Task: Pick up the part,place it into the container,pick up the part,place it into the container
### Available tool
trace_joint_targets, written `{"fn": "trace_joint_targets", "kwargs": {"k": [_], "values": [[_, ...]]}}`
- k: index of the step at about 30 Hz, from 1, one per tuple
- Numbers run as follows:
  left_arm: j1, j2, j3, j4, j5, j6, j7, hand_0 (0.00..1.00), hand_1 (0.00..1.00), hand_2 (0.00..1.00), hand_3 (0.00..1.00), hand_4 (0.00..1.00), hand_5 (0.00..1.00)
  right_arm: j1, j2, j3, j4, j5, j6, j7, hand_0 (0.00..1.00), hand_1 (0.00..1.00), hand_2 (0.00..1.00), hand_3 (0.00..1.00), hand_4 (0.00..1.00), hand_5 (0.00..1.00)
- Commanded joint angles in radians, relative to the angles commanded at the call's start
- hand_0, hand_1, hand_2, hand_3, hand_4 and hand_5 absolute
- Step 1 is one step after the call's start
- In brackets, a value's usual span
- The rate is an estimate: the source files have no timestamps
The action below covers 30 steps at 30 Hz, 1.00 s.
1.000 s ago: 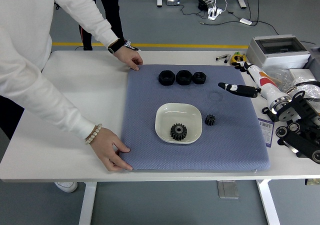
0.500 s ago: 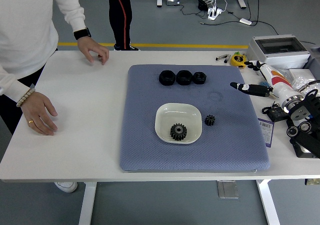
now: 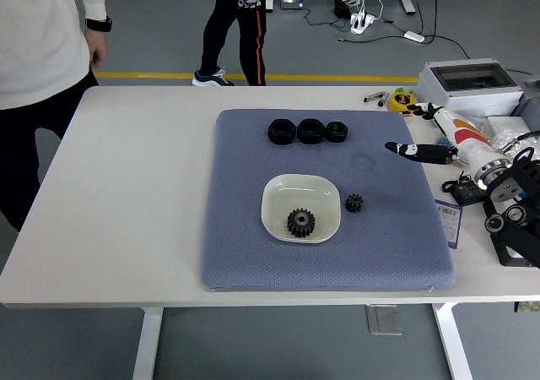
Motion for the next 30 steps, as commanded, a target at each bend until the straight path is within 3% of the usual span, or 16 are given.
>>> {"fn": "trace_joint_targets", "kwargs": {"k": [5, 11, 14, 16, 21, 26, 29, 30], "values": [[0.01, -0.001, 0.002, 0.002, -0.021, 0.011, 0.002, 0.673, 0.658, 0.722, 0.616, 0.619, 0.654, 0.022, 0.028, -0.031, -0.019, -0.06, 0.035, -0.007, 0.805, 0.79, 0.804, 0.852, 0.974, 0.523], [0.022, 0.004, 0.038, 0.001, -0.071, 0.016, -0.007, 0.673, 0.658, 0.723, 0.615, 0.62, 0.649, 0.02, 0.03, -0.055, 0.023, -0.163, 0.104, -0.007, 0.802, 0.783, 0.802, 0.852, 0.963, 0.511], [0.002, 0.005, 0.01, 0.0, -0.013, 0.005, 0.006, 0.675, 0.658, 0.724, 0.615, 0.619, 0.644, 0.036, 0.014, -0.067, 0.055, -0.221, 0.15, -0.005, 0.77, 0.767, 0.787, 0.834, 0.958, 0.503], [0.011, 0.004, 0.013, 0.0, -0.024, 0.01, 0.006, 0.675, 0.658, 0.724, 0.615, 0.619, 0.644, 0.035, 0.01, -0.079, 0.067, -0.249, 0.167, -0.005, 0.77, 0.767, 0.787, 0.834, 0.958, 0.503], [0.037, 0.006, 0.036, 0.0, -0.058, 0.019, 0.0, 0.674, 0.658, 0.724, 0.614, 0.622, 0.641, 0.02, 0.027, -0.102, 0.042, -0.229, 0.177, 0.0, 0.74, 0.745, 0.767, 0.817, 0.954, 0.501], [0.013, 0.009, 0.023, 0.0, -0.035, 0.011, 0.009, 0.675, 0.657, 0.723, 0.615, 0.622, 0.636, 0.041, 0.026, -0.109, 0.03, -0.226, 0.179, 0.001, 0.709, 0.708, 0.741, 0.801, 0.954, 0.488], [0.024, 0.01, 0.035, 0.0, -0.063, 0.017, 0.005, 0.675, 0.657, 0.723, 0.615, 0.622, 0.636, 0.038, 0.04, -0.115, 0.015, -0.222, 0.167, 0.004, 0.709, 0.708, 0.741, 0.801, 0.954, 0.488], [0.026, 0.01, 0.035, 0.0, -0.065, 0.018, 0.005, 0.676, 0.656, 0.722, 0.615, 0.624, 0.636, 0.037, 0.044, -0.117, 0.01, -0.22, 0.166, 0.005, 0.677, 0.69, 0.729, 0.753, 0.946, 0.477]]}}
